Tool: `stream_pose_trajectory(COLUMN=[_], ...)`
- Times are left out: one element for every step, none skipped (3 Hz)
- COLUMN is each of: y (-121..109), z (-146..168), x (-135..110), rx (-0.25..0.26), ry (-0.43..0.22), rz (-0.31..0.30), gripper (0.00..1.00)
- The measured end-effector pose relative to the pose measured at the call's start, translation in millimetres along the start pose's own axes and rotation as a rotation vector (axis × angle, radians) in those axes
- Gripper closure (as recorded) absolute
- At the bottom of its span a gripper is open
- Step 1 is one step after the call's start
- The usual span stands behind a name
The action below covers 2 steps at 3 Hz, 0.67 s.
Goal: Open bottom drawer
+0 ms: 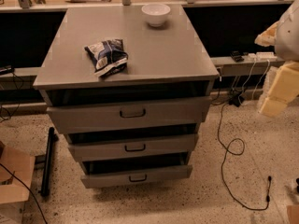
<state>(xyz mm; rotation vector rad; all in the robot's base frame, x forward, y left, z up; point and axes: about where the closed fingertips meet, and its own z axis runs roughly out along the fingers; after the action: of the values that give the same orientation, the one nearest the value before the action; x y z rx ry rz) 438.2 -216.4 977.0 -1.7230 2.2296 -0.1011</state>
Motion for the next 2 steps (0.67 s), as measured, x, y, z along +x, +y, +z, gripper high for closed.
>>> stream_pose_trajectory(y=[-0.4, -1.2], z=[-0.7, 19.5], x=[-1.2, -17.4], rx=[0.006, 0.018], ry=[-0.002, -0.053], rz=[-0.002, -0.03], gripper=[0.0, 0.0])
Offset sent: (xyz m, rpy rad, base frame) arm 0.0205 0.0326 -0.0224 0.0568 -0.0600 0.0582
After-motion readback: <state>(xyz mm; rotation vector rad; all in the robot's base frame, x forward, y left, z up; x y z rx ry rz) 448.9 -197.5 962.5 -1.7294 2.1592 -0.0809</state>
